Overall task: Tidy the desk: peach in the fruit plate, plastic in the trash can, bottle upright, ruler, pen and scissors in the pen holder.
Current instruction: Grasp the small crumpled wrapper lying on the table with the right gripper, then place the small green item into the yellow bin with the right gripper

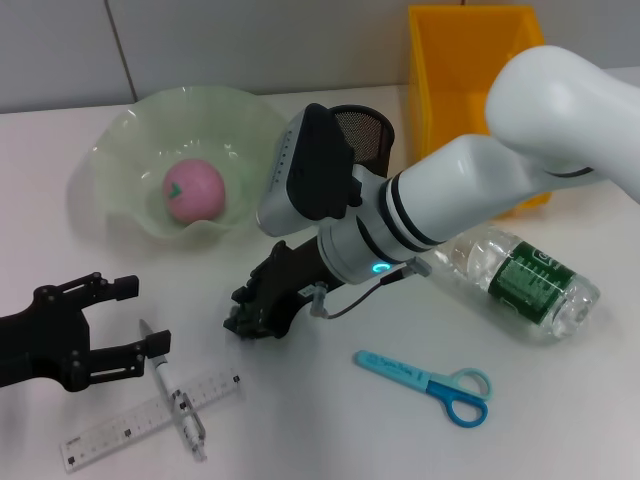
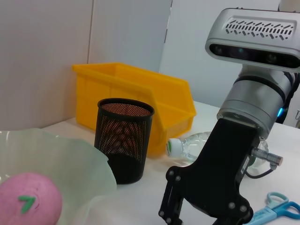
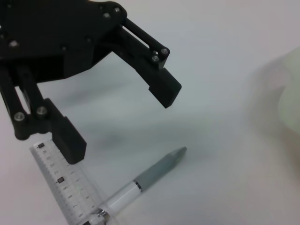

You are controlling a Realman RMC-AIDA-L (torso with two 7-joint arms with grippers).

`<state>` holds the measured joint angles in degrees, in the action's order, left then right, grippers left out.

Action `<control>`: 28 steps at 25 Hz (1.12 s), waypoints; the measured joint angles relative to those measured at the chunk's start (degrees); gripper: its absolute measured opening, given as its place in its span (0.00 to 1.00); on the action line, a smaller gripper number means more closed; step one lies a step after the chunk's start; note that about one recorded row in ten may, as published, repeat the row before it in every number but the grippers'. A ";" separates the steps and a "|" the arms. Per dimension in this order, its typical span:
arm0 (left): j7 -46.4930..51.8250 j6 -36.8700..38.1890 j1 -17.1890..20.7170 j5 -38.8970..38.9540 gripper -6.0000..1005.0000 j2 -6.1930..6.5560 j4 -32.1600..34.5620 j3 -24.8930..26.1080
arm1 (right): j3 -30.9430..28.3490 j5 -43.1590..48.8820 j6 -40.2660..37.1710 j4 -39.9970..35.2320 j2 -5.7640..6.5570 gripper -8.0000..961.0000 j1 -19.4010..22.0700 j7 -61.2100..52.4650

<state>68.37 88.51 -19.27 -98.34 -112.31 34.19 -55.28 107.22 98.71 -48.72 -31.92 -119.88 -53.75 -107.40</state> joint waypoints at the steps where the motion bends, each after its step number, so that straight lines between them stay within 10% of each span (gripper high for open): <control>1: 0.00 0.00 0.00 0.00 0.83 -0.03 0.00 0.00 | -0.07 -0.01 -0.20 -0.01 0.00 0.56 0.04 -0.11; 15: 0.60 0.00 -0.16 0.00 0.83 0.03 0.00 0.27 | -4.83 0.54 -5.18 -3.12 0.68 0.16 2.09 -0.64; 28: 0.07 0.62 1.38 0.26 0.83 -0.61 -0.04 3.81 | -33.49 7.65 -27.46 -23.42 1.02 0.11 17.34 -0.38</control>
<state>68.44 89.13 -17.89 -98.08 -112.92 34.15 -51.47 73.73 106.36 -76.19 -55.33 -118.86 -36.41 -107.78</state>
